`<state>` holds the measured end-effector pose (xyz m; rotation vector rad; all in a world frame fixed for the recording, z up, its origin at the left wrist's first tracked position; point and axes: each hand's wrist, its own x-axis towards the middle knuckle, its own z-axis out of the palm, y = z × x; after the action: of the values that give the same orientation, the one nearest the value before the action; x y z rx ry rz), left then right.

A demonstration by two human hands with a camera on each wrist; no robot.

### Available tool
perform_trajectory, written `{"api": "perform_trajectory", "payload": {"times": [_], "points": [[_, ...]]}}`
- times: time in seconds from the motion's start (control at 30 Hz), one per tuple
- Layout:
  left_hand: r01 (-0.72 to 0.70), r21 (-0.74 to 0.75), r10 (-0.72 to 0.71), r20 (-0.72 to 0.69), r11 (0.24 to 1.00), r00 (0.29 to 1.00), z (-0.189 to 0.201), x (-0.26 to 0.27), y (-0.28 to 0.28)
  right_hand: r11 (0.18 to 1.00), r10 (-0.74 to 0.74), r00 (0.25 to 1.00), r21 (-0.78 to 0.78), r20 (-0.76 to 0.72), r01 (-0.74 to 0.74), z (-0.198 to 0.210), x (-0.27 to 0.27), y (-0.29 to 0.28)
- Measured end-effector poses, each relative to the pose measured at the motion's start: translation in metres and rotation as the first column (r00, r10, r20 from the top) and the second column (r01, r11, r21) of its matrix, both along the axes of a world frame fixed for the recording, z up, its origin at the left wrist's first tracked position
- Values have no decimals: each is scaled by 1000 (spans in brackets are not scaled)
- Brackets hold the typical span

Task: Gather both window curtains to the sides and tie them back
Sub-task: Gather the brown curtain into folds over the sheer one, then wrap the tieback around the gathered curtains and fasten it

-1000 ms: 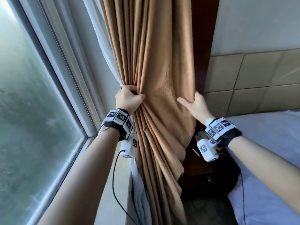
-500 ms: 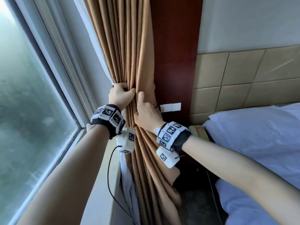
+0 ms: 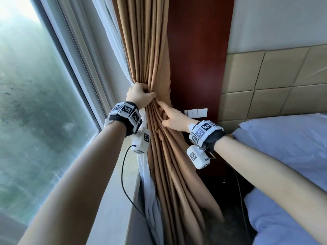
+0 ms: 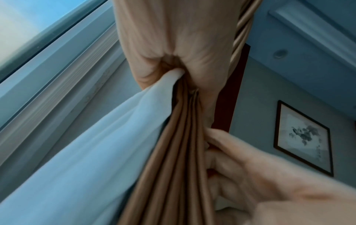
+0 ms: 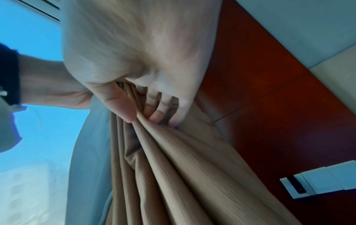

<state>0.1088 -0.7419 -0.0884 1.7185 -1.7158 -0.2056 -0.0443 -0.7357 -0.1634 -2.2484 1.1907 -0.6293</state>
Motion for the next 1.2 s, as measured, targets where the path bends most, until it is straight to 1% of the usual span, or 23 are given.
{"api": "perform_trajectory", "payload": {"times": [0.13, 0.23, 0.37, 0.43, 0.5, 0.53, 0.57, 0.6, 0.63, 0.67, 0.7, 0.73, 0.77, 0.83, 0.93, 1.0, 1.07, 1.17, 1.2], "points": [[-4, -7, 4, 36, 1000, 999, 2, 2, -5, 997, -42, 988, -56, 152, 51, -5, -5, -6], [-23, -25, 25, 81, 999, 996, 2, 0, -6, 993, -99, 963, -37, 250, 112, -16, -6, 2], [-46, -28, 49, 115, 999, 992, 1, -3, -8, 988, -150, 922, 24, 357, 152, -40, -9, 11], [-48, -35, 51, 116, 998, 992, 1, -4, -10, 977, -205, 880, 42, 428, 208, -52, -14, 13], [-47, -39, 51, 120, 998, 991, 0, -3, -12, 941, -298, 808, 15, 509, 337, -65, -18, 20], [-47, -42, 52, 121, 998, 991, -1, -3, -13, 912, -331, 777, -30, 536, 409, -74, -18, 24], [-45, -45, 51, 121, 998, 991, -1, -2, -14, 896, -333, 780, -78, 529, 436, -84, -17, 29], [-42, -48, 48, 120, 998, 992, -2, -1, -15, 921, -297, 826, -83, 479, 380, -95, -13, 34], [-37, -53, 43, 121, 998, 992, -2, -1, -15, 966, -235, 889, -5, 392, 257, -104, -8, 42], [-34, -57, 40, 122, 998, 992, -3, -1, -17, 985, -142, 944, 137, 299, 105, -113, 1, 48], [-29, -63, 37, 126, 998, 991, -3, -1, -17, 963, -57, 973, 269, 224, -6, -122, 10, 53], [-23, -63, 31, 130, 998, 991, -4, -1, -17, 937, -15, 984, 347, 176, -48, -132, 18, 55], [-14, -61, 23, 137, 998, 990, -5, -1, -17, 929, -27, 989, 369, 145, -29, -141, 26, 55], [-8, -69, 17, 139, 998, 990, -4, 1, -17, 935, -118, 988, 347, 101, 76, -152, 39, 51], [-3, -73, 13, 137, 997, 991, -4, 3, -18, 942, -259, 966, 228, 20, 247, -156, 53, 42], [-8, -77, 19, 136, 997, 991, -4, 4, -17, 923, -361, 933, 140, -6, 358, -155, 61, 38], [-6, -79, 17, 134, 997, 991, -4, 3, -17, 915, -392, 920, 98, -29, 392, -158, 69, 36], [7, -78, 4, 137, 997, 991, -5, 4, -18, 913, -388, 915, 89, -111, 398, -166, 75, 35], [9, -77, 2, 137, 997, 991, -6, 5, -19, 910, -397, 910, 80, -116, 407, -167, 73, 36]]}}
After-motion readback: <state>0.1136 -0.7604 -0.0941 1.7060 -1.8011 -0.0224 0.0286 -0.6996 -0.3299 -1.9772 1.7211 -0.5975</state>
